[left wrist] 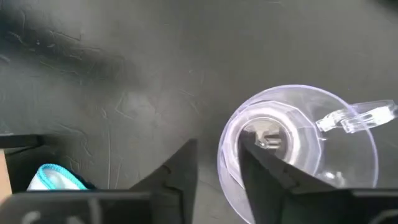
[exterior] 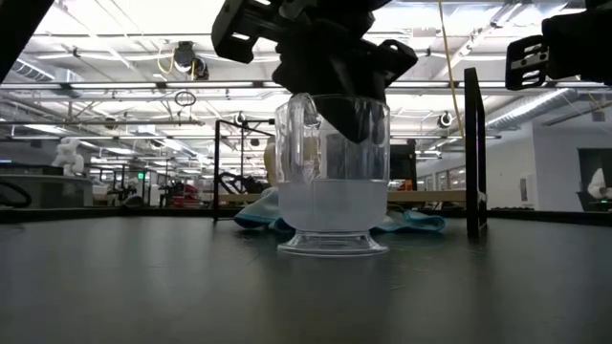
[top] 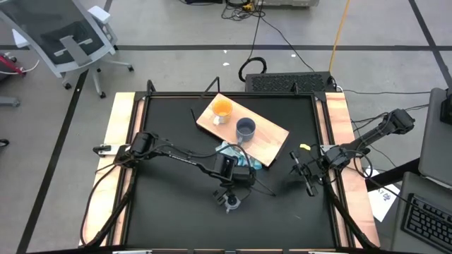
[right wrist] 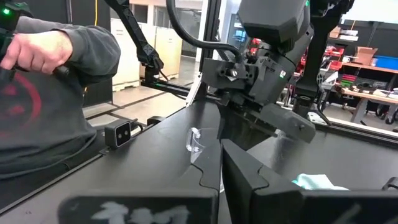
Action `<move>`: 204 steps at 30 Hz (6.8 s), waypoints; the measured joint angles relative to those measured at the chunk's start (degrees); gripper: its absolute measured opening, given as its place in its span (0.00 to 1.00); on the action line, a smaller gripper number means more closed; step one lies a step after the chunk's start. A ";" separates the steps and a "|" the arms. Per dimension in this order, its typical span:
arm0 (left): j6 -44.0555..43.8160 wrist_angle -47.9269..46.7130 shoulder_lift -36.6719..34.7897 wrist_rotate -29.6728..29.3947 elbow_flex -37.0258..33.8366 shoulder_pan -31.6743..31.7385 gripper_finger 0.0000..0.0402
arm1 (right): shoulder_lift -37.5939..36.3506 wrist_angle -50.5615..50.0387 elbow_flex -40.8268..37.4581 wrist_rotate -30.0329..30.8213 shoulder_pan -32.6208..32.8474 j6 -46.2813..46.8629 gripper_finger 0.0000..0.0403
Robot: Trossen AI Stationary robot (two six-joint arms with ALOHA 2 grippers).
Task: Stack small to large cups/mugs on shelf
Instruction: Put the transparent mug on the shelf
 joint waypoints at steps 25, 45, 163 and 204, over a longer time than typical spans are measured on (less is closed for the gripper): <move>-4.42 -37.05 -0.20 -4.51 28.54 -3.90 0.48 | 0.00 -0.09 0.00 -0.15 0.00 1.23 0.01; -19.74 -36.85 -35.14 6.99 -3.49 -8.31 0.02 | 0.02 0.17 -0.02 -0.17 0.07 1.03 0.01; -33.93 68.35 -79.49 -15.93 -103.20 -5.53 0.05 | 69.72 -79.63 89.74 -16.70 -15.30 51.89 0.38; -33.96 65.46 -79.49 -15.87 -103.19 -5.55 0.05 | 70.88 -54.29 89.75 -16.85 -11.78 32.57 0.27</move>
